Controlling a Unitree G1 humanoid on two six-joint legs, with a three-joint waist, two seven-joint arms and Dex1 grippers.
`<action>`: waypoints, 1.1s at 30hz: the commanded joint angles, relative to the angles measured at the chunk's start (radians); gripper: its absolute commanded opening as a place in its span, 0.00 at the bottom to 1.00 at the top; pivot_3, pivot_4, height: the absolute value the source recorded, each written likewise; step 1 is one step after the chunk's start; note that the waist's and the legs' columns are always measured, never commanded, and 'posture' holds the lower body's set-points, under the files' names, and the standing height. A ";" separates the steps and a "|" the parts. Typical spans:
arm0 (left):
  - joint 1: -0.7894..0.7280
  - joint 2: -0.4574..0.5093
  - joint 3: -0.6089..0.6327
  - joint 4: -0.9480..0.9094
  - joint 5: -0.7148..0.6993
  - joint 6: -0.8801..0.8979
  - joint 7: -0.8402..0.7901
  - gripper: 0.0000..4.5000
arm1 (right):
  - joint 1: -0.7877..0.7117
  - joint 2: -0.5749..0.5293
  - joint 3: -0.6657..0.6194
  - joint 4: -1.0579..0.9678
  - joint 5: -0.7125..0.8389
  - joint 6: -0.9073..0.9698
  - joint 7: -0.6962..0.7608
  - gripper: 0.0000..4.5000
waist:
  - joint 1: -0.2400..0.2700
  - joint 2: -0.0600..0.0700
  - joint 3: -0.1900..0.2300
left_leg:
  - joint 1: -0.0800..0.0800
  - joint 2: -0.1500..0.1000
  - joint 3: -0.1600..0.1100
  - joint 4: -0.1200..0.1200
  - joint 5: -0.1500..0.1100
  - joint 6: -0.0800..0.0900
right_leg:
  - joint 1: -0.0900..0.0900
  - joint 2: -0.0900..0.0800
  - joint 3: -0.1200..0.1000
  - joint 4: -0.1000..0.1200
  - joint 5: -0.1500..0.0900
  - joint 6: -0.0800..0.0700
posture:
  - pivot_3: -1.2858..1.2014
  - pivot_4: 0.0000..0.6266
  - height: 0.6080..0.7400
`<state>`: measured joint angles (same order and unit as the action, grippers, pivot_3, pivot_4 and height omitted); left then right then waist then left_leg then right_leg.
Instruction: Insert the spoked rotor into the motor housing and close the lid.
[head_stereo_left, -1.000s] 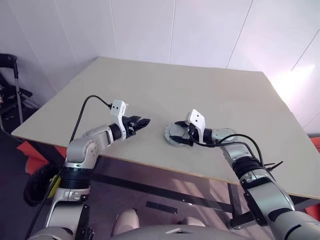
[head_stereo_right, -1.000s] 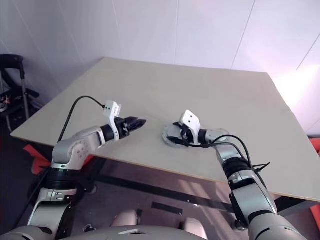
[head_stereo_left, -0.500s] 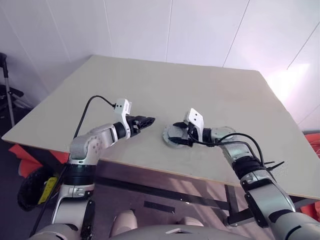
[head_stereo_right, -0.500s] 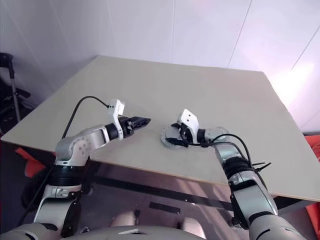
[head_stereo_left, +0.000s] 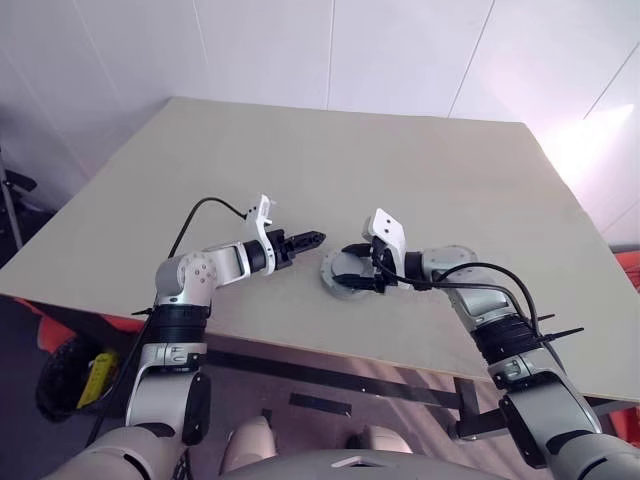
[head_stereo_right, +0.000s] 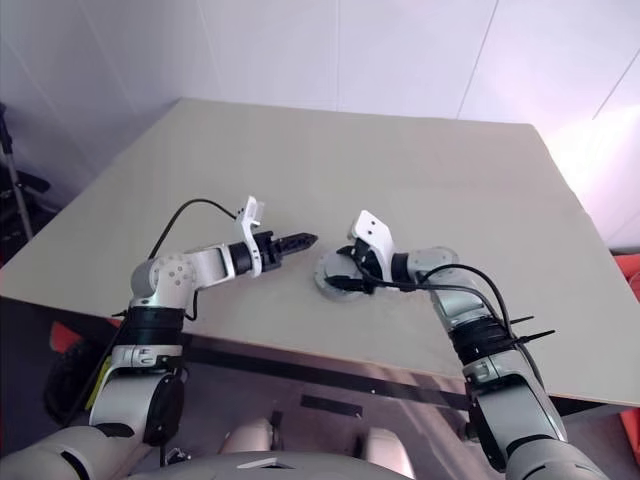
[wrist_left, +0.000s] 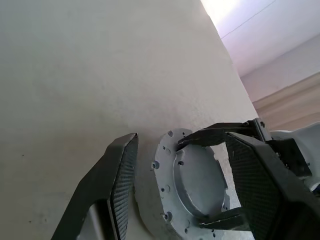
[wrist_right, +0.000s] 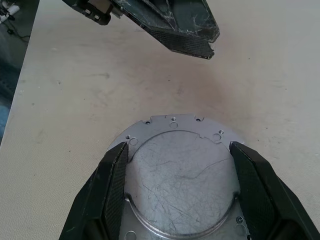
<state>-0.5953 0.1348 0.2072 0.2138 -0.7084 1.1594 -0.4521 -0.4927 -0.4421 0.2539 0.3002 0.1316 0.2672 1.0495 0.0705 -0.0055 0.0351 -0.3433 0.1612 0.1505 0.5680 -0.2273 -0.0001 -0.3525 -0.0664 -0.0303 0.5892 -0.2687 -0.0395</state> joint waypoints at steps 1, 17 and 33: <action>-0.061 -0.032 0.070 0.030 -0.075 0.065 0.023 0.66 | 0.046 -0.021 0.060 0.039 -0.062 0.071 -0.007 0.69 | 0.000 0.000 0.001 | 0.000 0.000 0.000 0.001 0.000 0.000 | 0.001 0.000 0.000 0.000 0.000 0.000 | 0.52 0.00 1.00; -0.140 -0.077 0.099 0.102 -0.116 0.155 0.048 0.00 | 0.062 -0.026 0.062 0.029 -0.065 0.062 -0.025 0.69 | 0.001 -0.001 0.003 | -0.001 0.001 0.000 0.005 -0.001 0.002 | 0.003 -0.001 -0.002 0.001 0.001 -0.001 | 0.52 0.00 1.00; -0.161 -0.052 0.026 0.217 -0.054 0.254 0.043 0.00 | 0.057 -0.018 0.062 0.077 -0.073 0.021 -0.036 0.69 | 0.001 -0.001 0.003 | 0.000 0.000 0.000 0.008 -0.001 0.002 | 0.004 -0.003 -0.003 0.003 0.001 -0.002 | 0.52 0.00 1.00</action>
<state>-0.7296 0.0827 0.2309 0.4208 -0.7737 1.4070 -0.4248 -0.4808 -0.4448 0.2559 0.2963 0.1316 0.2565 1.0182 0.0713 -0.0063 0.0385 -0.3435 0.1615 0.1503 0.5759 -0.2285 0.0026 -0.3475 -0.0694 -0.0332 0.5917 -0.2673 -0.0413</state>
